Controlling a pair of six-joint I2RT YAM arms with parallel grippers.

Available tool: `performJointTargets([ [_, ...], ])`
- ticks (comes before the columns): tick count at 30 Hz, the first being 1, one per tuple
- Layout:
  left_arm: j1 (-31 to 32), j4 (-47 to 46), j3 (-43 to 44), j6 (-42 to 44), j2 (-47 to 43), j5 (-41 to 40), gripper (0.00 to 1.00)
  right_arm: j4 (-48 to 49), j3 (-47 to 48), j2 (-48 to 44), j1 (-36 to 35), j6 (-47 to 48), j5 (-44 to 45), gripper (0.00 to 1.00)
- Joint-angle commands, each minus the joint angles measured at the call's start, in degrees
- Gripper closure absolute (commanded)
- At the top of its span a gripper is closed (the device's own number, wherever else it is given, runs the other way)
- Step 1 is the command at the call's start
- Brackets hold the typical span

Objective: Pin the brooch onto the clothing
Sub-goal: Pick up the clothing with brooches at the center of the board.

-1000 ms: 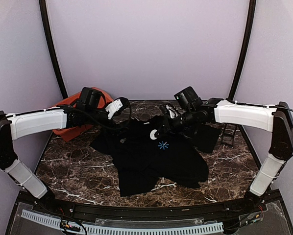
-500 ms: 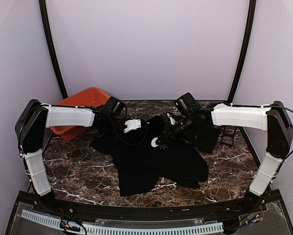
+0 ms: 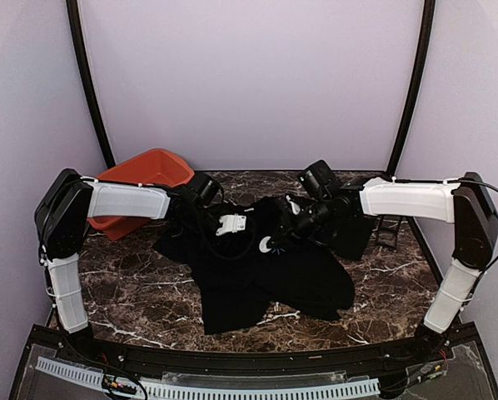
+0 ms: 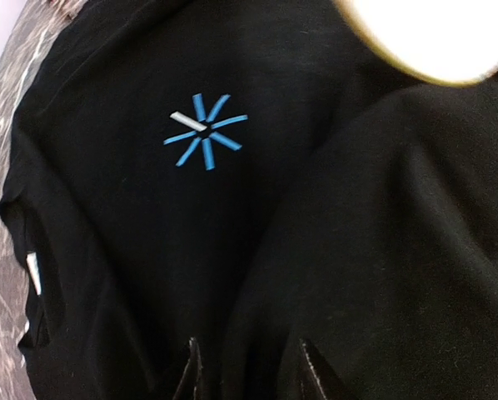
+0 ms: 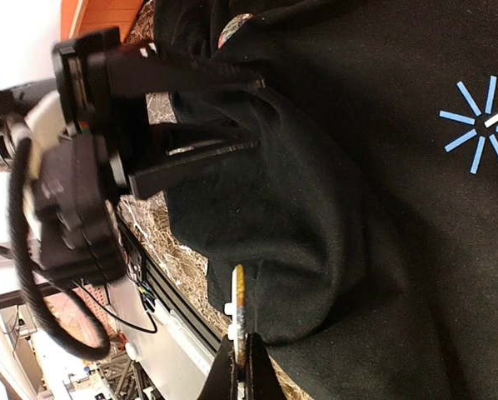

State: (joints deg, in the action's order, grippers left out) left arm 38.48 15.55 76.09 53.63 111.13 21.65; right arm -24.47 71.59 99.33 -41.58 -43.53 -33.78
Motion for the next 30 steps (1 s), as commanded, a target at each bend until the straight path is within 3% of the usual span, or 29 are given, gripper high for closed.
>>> performJointTargets([
  [1,0.7,3.8,1.5,2.1,1.1,2.9,0.67,0.8,0.1,1.0,0.8,-0.8,-1.9,1.00],
  [4,0.9,4.5,2.0,2.2,1.8,2.4,0.73,0.9,0.1,1.3,0.9,-1.0,-2.3,1.00],
  [7,1.0,4.2,2.2,1.7,2.2,1.5,0.84,1.2,-0.2,1.5,0.9,-1.2,-2.7,1.00],
  [8,1.0,4.0,2.3,1.4,2.2,1.3,0.93,1.3,-0.3,1.5,0.9,-1.3,-2.8,1.00],
  [10,1.0,3.1,2.5,0.4,2.2,0.5,0.99,1.5,-0.4,1.8,0.9,-1.5,-3.2,1.00],
  [24,1.6,-2.0,-0.5,-5.1,-4.4,-1.9,0.99,11.2,-3.5,6.4,0.5,-9.9,-10.9,1.00],
  [29,1.6,-0.8,-1.3,-3.8,-4.4,-7.3,0.67,11.3,-3.1,6.4,0.5,-10.0,-10.8,1.00],
  [30,1.6,-0.3,-1.3,-3.3,-4.4,-7.6,0.65,11.2,-3.2,6.3,0.5,-10.0,-10.7,1.00],
])
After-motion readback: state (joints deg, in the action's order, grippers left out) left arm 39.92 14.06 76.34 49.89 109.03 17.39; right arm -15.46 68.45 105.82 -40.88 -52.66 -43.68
